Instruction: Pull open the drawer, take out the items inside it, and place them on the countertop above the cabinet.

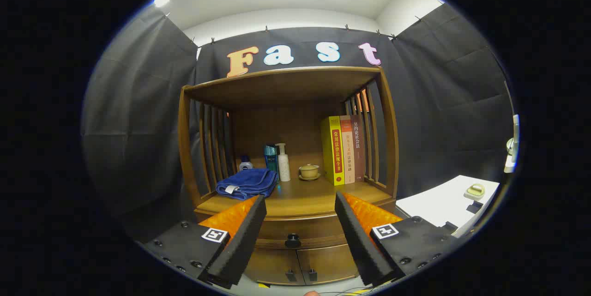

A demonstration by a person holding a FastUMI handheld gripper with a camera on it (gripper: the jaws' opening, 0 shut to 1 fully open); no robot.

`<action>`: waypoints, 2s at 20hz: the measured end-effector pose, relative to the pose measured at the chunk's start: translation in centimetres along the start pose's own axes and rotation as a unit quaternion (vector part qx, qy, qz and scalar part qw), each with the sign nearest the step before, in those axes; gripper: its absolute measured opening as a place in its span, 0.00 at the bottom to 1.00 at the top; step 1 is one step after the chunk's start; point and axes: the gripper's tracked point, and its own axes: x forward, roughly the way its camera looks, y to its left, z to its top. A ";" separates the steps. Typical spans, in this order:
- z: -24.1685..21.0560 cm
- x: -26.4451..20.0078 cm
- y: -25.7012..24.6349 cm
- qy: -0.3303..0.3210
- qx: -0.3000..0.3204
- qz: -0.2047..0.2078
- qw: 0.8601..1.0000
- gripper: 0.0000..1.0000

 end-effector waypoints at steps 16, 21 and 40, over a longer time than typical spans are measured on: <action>-0.6 0.4 -0.4 -0.002 -0.012 0.005 1.000 0.97; -2.3 1.7 0.1 0.014 -0.036 0.008 0.999 0.97; -21.2 11.2 0.3 0.158 -0.028 0.005 0.987 0.98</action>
